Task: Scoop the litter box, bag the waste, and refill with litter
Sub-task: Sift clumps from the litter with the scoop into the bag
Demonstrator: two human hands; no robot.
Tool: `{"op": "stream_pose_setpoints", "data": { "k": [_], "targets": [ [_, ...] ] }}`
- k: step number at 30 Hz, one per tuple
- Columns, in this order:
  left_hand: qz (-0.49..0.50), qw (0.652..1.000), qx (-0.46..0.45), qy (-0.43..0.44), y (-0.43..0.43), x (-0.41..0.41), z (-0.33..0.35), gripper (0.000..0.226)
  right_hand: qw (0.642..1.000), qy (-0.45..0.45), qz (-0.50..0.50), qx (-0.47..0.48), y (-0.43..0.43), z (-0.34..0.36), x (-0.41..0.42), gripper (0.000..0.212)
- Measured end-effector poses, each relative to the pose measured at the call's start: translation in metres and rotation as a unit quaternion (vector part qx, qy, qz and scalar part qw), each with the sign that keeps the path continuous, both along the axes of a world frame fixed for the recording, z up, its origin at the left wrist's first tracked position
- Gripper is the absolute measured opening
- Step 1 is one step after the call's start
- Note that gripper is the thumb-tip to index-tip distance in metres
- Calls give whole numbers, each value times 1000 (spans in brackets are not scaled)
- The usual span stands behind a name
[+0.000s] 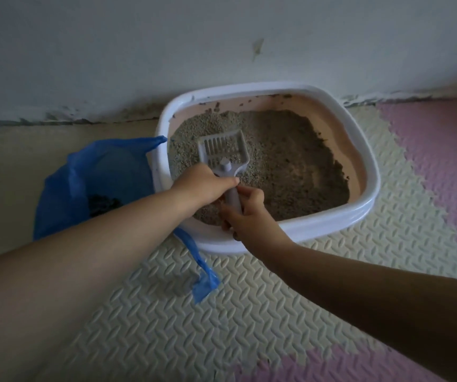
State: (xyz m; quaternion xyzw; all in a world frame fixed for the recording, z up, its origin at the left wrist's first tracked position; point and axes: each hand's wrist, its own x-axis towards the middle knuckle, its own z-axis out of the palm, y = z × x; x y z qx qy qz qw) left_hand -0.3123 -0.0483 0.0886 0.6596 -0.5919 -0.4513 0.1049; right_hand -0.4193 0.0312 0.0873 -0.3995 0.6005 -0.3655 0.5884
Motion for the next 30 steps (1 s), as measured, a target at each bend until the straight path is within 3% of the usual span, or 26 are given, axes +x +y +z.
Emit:
{"op": "stream_pose_setpoints", "data": {
  "k": [8,13,16,19,22,30],
  "targets": [
    [122,977,136,109,4,-23,23,14,993,43,19,-110,17,-16,-18,41],
    [80,976,186,77,0,-19,43,16,955,182,27,-232,13,-24,-60,18],
    [25,982,189,15,-9,-13,43,16,893,335,24,-301,4,-39,-103,22],
    [-101,975,146,-133,-27,-7,44,15,826,481,73,-284,-9,-48,-153,36],
    [-226,940,126,-224,-50,-2,39,26,814,507,80,-272,-17,-47,-195,37],
    [-463,837,-27,-292,-118,11,34,38,754,570,128,-302,-19,-48,-206,37]
  ]
}}
